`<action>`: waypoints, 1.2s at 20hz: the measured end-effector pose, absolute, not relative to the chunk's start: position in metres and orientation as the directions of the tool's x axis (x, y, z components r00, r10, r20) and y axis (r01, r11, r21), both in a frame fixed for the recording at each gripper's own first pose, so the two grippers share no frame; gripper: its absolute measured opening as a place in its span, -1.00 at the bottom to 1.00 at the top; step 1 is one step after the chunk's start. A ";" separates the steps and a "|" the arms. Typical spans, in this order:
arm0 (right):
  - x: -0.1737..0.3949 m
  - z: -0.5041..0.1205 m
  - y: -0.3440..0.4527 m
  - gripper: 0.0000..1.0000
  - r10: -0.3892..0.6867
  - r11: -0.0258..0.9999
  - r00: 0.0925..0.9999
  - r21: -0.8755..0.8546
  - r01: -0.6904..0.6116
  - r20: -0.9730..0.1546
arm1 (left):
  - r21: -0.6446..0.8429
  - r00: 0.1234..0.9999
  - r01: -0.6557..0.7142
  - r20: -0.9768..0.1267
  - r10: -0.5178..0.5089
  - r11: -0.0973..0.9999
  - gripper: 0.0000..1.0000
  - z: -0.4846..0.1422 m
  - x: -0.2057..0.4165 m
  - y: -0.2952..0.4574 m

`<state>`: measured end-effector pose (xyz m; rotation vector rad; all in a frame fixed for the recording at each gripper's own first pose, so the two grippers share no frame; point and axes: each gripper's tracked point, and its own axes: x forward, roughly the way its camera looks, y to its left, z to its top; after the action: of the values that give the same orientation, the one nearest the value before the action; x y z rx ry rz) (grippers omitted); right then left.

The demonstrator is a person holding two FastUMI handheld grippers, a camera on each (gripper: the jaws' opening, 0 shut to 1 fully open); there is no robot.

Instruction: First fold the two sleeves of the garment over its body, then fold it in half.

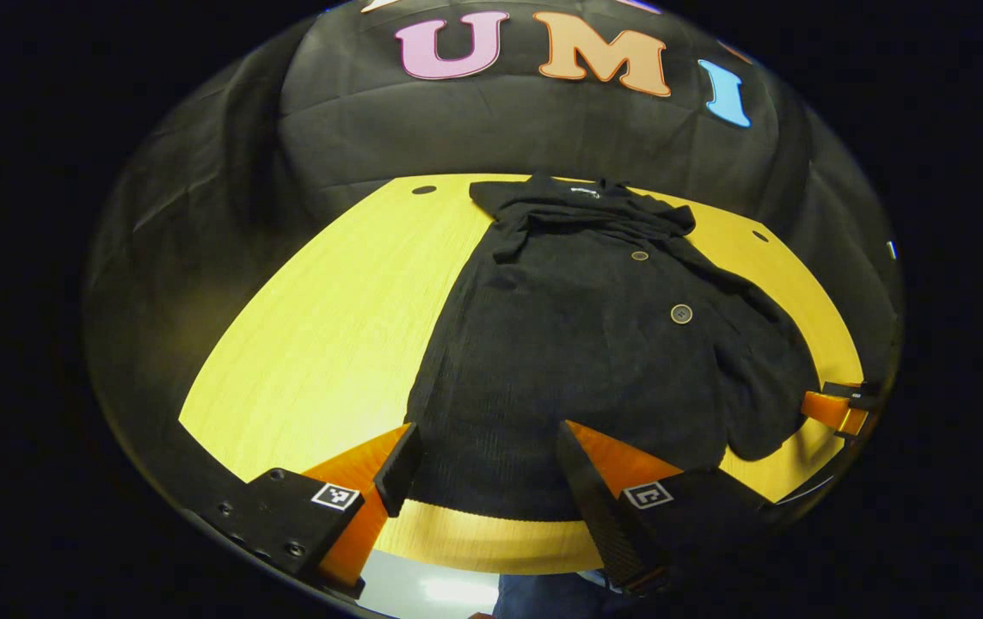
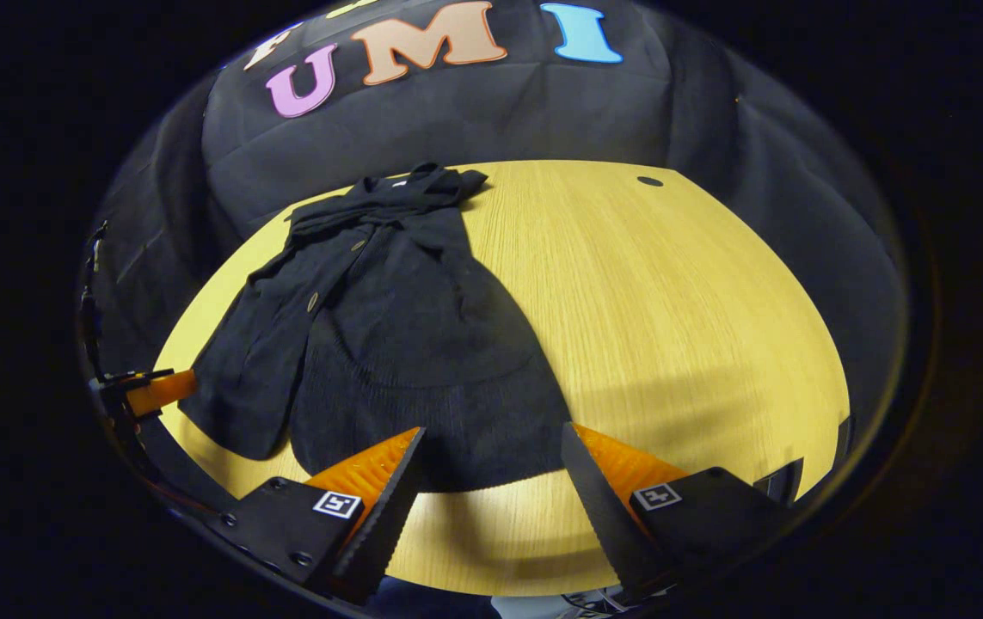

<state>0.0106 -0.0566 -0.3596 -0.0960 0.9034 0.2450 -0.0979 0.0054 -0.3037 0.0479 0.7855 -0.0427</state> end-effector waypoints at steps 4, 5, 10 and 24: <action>0.009 -0.364 -0.057 0.97 0.156 0.970 0.594 0.008 -0.244 -0.789 | 0.038 0.676 0.058 -0.737 -0.011 0.998 0.89 -0.320 -0.104 0.007; 0.010 -0.365 -0.058 0.97 0.151 0.971 0.595 0.004 -0.241 -0.789 | 0.038 0.669 0.056 -0.743 -0.010 0.998 0.90 -0.323 -0.107 0.007; 0.009 -0.367 -0.058 0.87 0.129 0.964 0.592 -0.040 -0.265 -0.796 | 0.027 0.652 0.053 -0.758 -0.015 0.998 0.94 -0.329 -0.112 0.003; 0.005 -0.370 -0.041 0.14 0.148 0.945 0.578 -0.057 -0.322 -0.803 | 0.012 0.678 0.116 -0.732 -0.070 0.993 0.53 -0.332 -0.111 -0.012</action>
<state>0.0051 -0.0410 -0.3702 -0.2057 0.9160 0.2770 -0.1110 -0.0123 -0.3323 0.0595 0.8190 -0.1047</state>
